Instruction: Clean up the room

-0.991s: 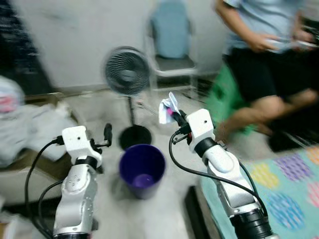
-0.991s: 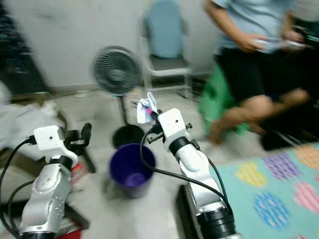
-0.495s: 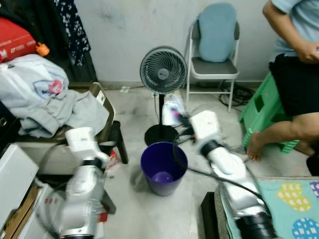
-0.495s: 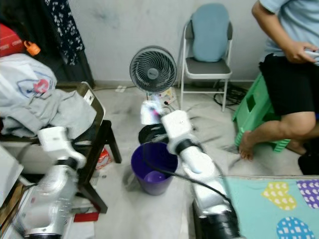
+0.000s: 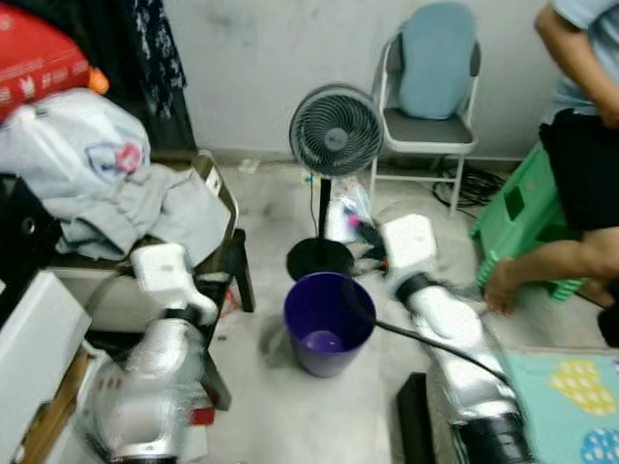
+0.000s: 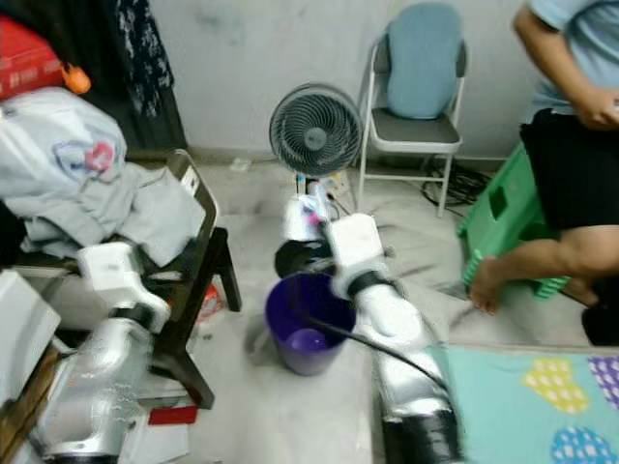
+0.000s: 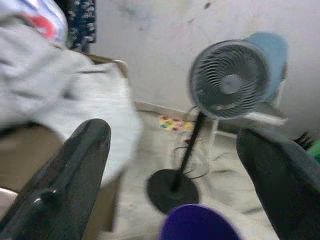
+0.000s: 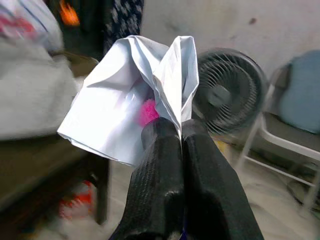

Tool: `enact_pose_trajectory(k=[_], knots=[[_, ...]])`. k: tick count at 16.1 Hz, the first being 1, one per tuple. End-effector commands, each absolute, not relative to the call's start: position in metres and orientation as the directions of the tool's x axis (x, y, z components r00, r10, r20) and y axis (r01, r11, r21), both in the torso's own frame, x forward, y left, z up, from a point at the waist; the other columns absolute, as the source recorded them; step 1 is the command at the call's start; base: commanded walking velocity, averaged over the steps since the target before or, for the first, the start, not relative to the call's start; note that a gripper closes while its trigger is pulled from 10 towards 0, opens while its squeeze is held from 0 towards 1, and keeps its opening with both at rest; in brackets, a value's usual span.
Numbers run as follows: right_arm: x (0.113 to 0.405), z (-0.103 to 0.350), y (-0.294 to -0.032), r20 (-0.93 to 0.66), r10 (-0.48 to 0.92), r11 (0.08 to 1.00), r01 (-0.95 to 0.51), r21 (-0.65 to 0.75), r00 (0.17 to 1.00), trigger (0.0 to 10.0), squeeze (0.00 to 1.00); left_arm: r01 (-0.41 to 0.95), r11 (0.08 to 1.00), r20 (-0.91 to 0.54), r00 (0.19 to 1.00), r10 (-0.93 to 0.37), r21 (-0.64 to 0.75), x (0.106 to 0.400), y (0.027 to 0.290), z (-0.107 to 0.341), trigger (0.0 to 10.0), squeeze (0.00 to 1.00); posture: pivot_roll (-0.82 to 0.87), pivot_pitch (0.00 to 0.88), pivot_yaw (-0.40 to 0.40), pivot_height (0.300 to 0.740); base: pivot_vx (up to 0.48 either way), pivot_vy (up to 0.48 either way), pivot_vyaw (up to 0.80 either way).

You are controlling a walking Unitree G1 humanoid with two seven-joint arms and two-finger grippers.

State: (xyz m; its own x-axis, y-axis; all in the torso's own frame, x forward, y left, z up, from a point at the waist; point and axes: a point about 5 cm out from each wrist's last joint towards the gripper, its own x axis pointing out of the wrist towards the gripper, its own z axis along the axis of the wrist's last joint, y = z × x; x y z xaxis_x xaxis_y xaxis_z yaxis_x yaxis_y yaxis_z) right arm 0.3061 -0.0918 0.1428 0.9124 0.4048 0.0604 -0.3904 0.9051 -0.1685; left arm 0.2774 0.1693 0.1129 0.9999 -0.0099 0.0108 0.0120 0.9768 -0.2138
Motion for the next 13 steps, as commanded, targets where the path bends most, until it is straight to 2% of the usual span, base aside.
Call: enact_pose_trajectory(k=[1, 6, 13], knots=[[0.3071, 0.1422, -0.1011, 0.051, 0.382, 0.913, -0.368, -0.174, 0.923, 10.0, 0.00, 0.039, 0.973, 0.021, 0.999, -0.036, -0.226, 0.2774, 0.1623, 0.1155, 10.0, 0.00, -0.18, 0.000, -0.003, 0.740, 0.000, 0.469, 0.00], [0.3087, 0.1419, -0.1018, 0.052, 0.376, 0.915, -0.362, -0.179, 0.925, 10.0, 0.00, 0.042, 0.973, 0.020, 0.999, -0.039, -0.227, 0.2790, 0.1603, 0.1175, 10.0, 0.00, -0.19, 0.000, 0.003, 0.740, 0.000, 0.424, 0.00], [0.3076, 0.1402, -0.1016, 0.051, 0.373, 0.916, -0.359, -0.178, 0.926, 10.0, 0.00, 0.134, 0.953, 0.073, 0.990, -0.118, -0.272, 0.2760, 0.1532, 0.1234, 10.0, 0.00, -0.19, 0.000, 0.006, 0.740, 0.000, 0.000, 0.00]])
